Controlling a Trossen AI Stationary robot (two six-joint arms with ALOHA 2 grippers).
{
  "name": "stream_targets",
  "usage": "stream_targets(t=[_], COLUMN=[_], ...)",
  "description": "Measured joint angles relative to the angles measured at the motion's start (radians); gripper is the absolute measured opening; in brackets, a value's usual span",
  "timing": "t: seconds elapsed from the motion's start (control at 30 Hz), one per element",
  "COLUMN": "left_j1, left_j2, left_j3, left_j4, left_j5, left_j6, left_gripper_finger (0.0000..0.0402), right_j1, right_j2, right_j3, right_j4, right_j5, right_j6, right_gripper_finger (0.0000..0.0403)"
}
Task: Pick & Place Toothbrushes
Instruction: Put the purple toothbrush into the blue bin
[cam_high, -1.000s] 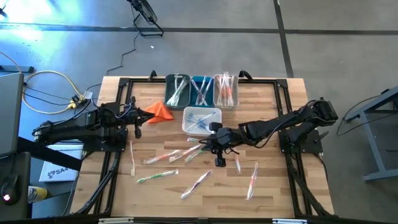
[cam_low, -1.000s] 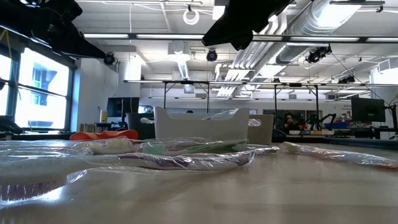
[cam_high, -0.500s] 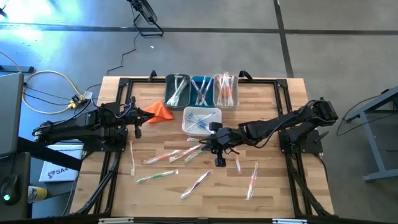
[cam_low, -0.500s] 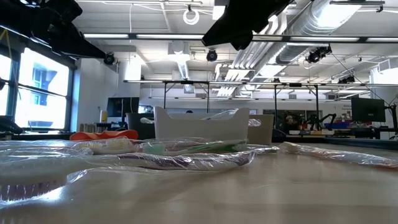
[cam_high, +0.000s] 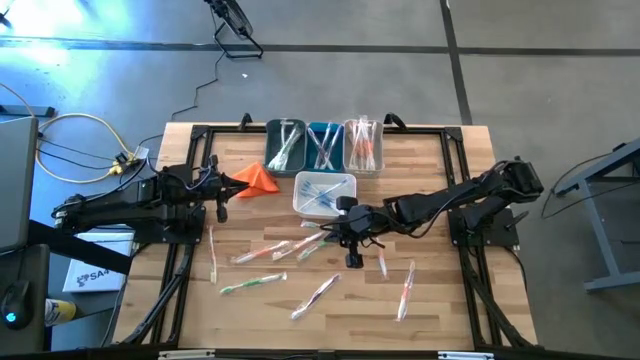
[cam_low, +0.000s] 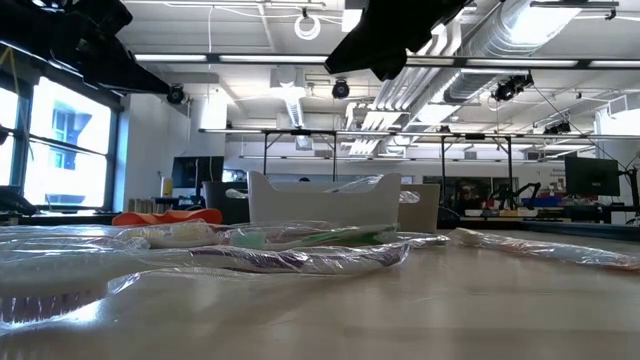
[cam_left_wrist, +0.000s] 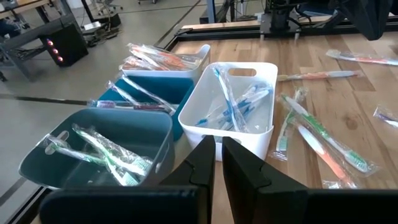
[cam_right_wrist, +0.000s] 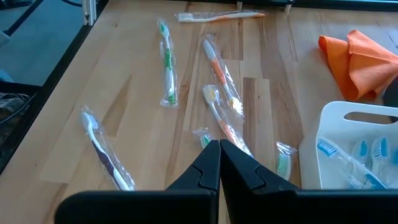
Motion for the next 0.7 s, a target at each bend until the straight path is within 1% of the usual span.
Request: stream_targets(t=[0.6, 0.7], left_j1=[0.0, 0.0], left_j2=[0.0, 0.0], left_j3=[0.0, 0.0], left_j4=[0.018, 0.018], left_j5=[0.0, 0.0], left_j6=[0.003, 0.003], left_gripper_finger=[0.0023, 0.0023], right_j1=[0.0, 0.0], right_j2=[0.0, 0.0], right_j3=[0.0, -0.001], right_j4=[0.0, 0.009], right_j5=[0.0, 0.004], right_j6=[0.001, 0.059], right_gripper_finger=[0.0002, 0.0002])
